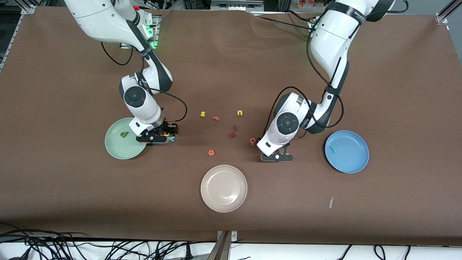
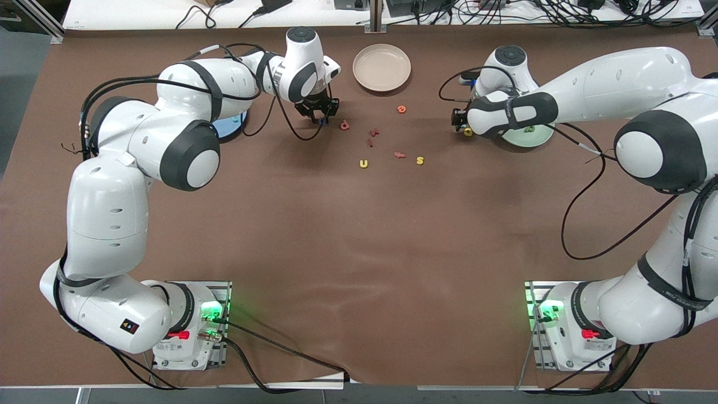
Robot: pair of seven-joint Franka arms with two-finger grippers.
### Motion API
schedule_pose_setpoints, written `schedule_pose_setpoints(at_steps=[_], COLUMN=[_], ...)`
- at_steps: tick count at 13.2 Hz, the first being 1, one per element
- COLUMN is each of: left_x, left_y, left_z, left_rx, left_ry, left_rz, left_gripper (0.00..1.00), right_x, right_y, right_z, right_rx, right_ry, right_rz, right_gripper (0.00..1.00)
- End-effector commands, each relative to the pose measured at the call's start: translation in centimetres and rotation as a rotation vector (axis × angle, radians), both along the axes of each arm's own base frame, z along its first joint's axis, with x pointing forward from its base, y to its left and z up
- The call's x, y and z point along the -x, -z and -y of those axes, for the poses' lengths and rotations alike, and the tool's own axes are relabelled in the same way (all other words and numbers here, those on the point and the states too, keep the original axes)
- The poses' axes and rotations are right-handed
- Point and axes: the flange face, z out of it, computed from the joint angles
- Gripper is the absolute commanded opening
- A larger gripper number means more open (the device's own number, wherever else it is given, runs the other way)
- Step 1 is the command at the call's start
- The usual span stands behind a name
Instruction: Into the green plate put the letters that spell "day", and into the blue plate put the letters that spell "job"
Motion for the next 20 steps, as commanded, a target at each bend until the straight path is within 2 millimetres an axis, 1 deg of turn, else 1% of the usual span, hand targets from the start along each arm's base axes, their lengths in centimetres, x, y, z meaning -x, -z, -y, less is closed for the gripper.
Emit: schedule_pose_setpoints(at_steps=[1,4,6,7,8,9,10,11,12,13,14,15,16,17,18,19,20], left_x=[0.3,0.3,0.2,-0.1,-0.6,-1.8,-2.7,-3.6,-4.3,-5.0,-5.8,-6.5,-7.3,-7.7,-8.1,-8.3,-8.3], left_y=[-0.3,-0.3,-0.4,-0.9,-1.7,-3.6,-4.8,-6.0,-6.7,-7.8,-8.2,-8.4,-8.4,-8.2,-8.2,-8.0,-7.8], left_z=[0.1,0.1,0.2,0.0,-0.8,-1.5,-3.0,-5.2,-7.4,-10.1,-13.4,-15.9,-19.1,-21.8,-24.0,-25.5,-26.4], left_rx=[-0.023,-0.023,-0.021,-0.02,-0.037,-0.038,-0.042,-0.039,-0.031,-0.024,-0.013,0.001,0.016,0.029,0.038,0.045,0.035], left_ry=[0.027,0.025,0.022,0.019,0.024,0.071,0.108,0.142,0.198,0.244,0.29,0.354,0.401,0.445,0.477,0.495,0.518], left_rz=[-0.009,-0.009,-0.007,-0.005,-0.027,-0.044,-0.069,-0.08,-0.092,-0.109,-0.126,-0.128,-0.127,-0.128,-0.126,-0.126,-0.13], left_gripper=[0.36,0.23,0.21,0.2,0.2,0.2,0.19,0.19,0.19,0.19,0.19,0.2,0.2,0.2,0.2,0.2,0.2], right_x=[1.1,1.7,1.9,1.9,1.9,1.9,1.9,1.9,1.9,1.9,1.9,1.9,1.9,1.8,1.7,1.4,1.3], right_y=[0.8,1.4,1.6,1.6,1.6,1.6,1.6,1.6,1.6,1.6,1.6,1.6,1.5,1.2,0.7,-0.5,-2.0], right_z=[0.3,0.5,0.5,0.5,0.5,0.5,0.5,0.5,0.6,0.6,0.6,0.6,0.6,0.5,0.5,0.5,0.8], right_rx=[-0.01,-0.017,-0.015,-0.015,-0.014,-0.013,-0.012,-0.011,-0.01,-0.009,-0.009,-0.009,-0.008,-0.009,-0.01,-0.011,-0.001], right_ry=[0.015,0.014,0.013,0.011,0.008,0.006,0.003,0.0,0.0,-0.003,-0.005,-0.007,-0.009,-0.01,-0.015,-0.039,-0.057], right_rz=[-0.002,0.01,0.007,0.007,0.008,0.01,0.01,0.011,0.011,0.011,0.011,0.012,0.012,0.015,0.019,0.031,0.023], right_gripper=[0.74,0.73,0.67,0.61,0.58,0.55,0.51,0.45,0.4,0.36,0.34,0.3,0.29,0.28,0.28,0.28,0.28])
